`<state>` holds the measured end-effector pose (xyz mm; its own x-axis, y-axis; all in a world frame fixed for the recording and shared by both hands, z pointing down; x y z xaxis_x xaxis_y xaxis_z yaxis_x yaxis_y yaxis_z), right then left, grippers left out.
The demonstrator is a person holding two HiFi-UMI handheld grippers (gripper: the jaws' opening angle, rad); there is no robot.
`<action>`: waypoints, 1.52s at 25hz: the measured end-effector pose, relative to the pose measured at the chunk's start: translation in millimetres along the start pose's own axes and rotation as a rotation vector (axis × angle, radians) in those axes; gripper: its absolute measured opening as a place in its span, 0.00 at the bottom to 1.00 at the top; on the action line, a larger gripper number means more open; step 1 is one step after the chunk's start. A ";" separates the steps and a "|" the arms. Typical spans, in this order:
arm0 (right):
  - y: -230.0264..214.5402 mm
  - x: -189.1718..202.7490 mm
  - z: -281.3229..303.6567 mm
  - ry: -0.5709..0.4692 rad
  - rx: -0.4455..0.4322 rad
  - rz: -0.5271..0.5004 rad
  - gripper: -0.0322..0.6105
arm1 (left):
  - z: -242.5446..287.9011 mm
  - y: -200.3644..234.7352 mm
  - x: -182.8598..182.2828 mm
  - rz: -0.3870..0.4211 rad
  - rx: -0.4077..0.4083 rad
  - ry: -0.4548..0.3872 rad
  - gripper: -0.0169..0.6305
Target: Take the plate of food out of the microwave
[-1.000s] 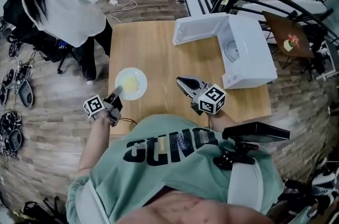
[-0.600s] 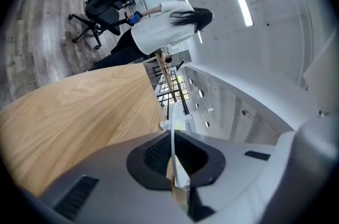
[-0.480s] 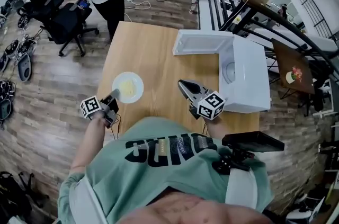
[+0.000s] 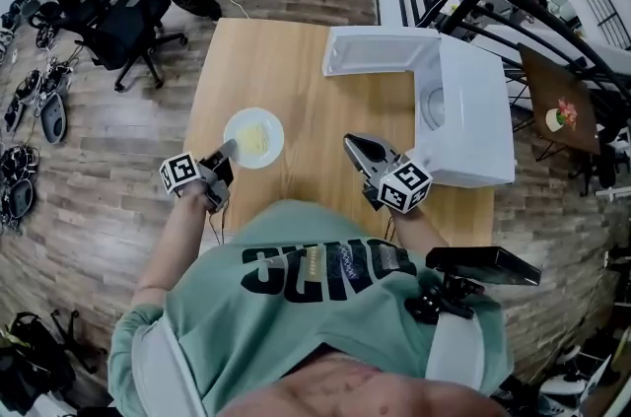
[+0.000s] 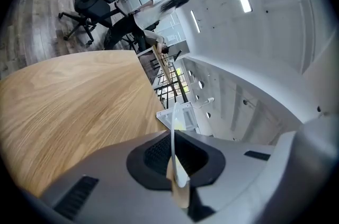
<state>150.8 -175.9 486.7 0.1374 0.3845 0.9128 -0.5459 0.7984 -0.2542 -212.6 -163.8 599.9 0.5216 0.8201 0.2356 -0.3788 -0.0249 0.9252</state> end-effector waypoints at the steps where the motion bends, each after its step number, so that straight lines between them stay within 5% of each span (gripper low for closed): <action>1: 0.3 1.0 -0.9 0.004 0.006 0.003 0.06 | 2.5 1.0 -1.8 -0.001 0.002 0.005 0.05; 38: -26.0 42.0 -15.0 0.109 0.113 0.074 0.06 | 92.6 104.7 -41.6 -0.034 -0.163 0.136 0.05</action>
<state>183.1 -173.6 526.8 0.1787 0.4935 0.8512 -0.6463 0.7112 -0.2766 -203.2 -253.5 714.5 0.4325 0.8886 0.1526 -0.4867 0.0876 0.8691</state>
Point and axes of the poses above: the fingertips, and each gripper's own axes: z forward along the fingers, y to its left, x out of its underside, the point moved 6 cm from there along -z, backward along the fingers, and after that the axes turned 11 degrees about y, right-handed, at the moved point
